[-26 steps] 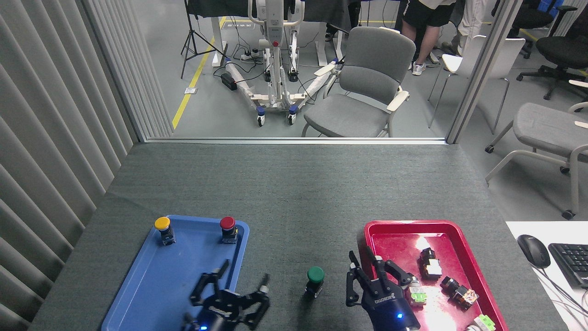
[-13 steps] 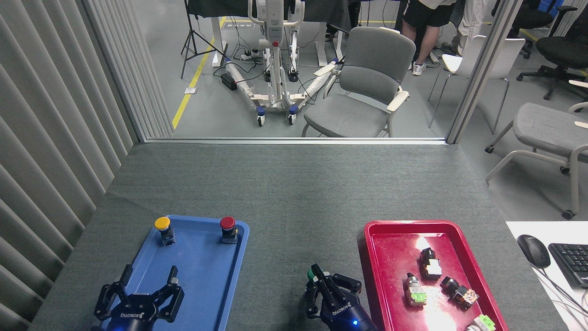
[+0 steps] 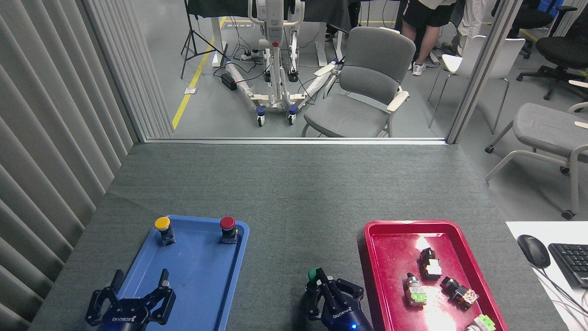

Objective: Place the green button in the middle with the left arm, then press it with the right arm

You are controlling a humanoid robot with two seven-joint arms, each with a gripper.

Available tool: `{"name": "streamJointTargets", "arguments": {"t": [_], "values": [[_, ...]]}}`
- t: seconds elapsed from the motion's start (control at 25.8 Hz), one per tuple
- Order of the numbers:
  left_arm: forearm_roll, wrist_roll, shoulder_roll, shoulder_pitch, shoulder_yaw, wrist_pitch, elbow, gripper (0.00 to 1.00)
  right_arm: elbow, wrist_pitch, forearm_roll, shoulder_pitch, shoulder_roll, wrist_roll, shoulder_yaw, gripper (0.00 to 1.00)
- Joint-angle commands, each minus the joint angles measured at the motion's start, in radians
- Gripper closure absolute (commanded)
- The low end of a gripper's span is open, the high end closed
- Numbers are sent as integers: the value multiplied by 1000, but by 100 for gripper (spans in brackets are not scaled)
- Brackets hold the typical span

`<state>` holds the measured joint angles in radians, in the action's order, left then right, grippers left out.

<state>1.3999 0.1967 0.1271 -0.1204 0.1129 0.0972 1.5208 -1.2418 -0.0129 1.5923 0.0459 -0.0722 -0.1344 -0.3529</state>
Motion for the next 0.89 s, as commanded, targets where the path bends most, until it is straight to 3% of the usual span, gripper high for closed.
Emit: {"name": "streamJointTargets", "arguments": {"t": [0.0, 0.12, 0.19, 0.31, 0.39, 0.43, 0.7, 0.85], "values": [[-7, 0, 2, -2, 1, -2, -2, 0, 12, 2, -3, -1, -1, 19, 0, 94], [-7, -2, 2, -2, 4, -2, -4, 0, 7, 4, -11, -3, -5, 9, -1, 91], [-7, -2, 3, -4, 14, -2, -2, 0, -8, 13, -20, -5, -1, -47, -1, 78], [-19, -2, 2, -8, 30, -8, 7, 0, -25, 76, -35, -1, 15, -136, 6, 48], [-25, -2, 3, -7, 36, -7, 7, 0, -28, 116, -37, 2, 48, -143, 12, 10], [-25, -2, 5, -8, 36, -4, 5, 0, -31, 131, -37, 2, 52, -143, 15, 3], [-35, -3, 13, -7, 36, 7, -2, 0, -71, 140, -35, -1, 38, -146, 107, 1], [-65, -7, 31, -1, 39, 6, -1, 0, -103, 137, -35, -15, -9, -146, 221, 1]]}}
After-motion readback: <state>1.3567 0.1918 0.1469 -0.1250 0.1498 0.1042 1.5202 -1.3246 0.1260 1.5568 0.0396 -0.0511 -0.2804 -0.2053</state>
